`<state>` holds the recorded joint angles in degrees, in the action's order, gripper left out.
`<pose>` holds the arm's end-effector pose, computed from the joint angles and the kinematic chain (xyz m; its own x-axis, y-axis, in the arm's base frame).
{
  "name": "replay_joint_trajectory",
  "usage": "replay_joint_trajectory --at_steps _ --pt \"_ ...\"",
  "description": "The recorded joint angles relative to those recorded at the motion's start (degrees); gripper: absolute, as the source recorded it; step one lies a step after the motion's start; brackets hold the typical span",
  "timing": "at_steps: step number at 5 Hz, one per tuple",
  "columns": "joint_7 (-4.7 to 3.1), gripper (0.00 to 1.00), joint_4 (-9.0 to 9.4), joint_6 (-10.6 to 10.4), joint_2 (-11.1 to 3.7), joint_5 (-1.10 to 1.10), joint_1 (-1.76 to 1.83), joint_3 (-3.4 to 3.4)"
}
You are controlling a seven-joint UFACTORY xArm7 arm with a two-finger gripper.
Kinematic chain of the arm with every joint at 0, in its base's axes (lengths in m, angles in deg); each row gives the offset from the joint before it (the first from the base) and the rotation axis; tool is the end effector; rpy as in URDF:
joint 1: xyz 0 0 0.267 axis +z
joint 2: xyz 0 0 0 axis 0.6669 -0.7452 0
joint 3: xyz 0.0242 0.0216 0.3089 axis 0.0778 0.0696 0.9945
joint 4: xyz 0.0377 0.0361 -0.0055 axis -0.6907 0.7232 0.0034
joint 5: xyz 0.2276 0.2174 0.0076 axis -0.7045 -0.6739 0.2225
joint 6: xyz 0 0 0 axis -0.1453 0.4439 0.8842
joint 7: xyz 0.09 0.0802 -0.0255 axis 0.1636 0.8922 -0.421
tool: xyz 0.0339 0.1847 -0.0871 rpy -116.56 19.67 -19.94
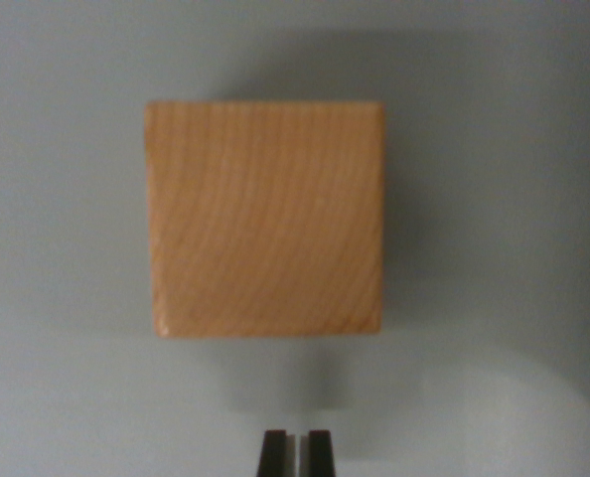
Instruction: Push wooden cube
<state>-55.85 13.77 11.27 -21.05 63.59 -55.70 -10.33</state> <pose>0.4630 -0.1938 0.0394 0.9955 -0.0238 -0.0921 -0.0220 -0.9996 0.0197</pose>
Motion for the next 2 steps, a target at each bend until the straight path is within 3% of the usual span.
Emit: replay_joint_trajectory --at_steps 1,2 --pt "0.00 1.00 0.00 0.00 0.00 0.00 0.00 0.00" --pt "0.21 1.00 -2.02 0.84 -1.19 -0.08 0.05 0.13"
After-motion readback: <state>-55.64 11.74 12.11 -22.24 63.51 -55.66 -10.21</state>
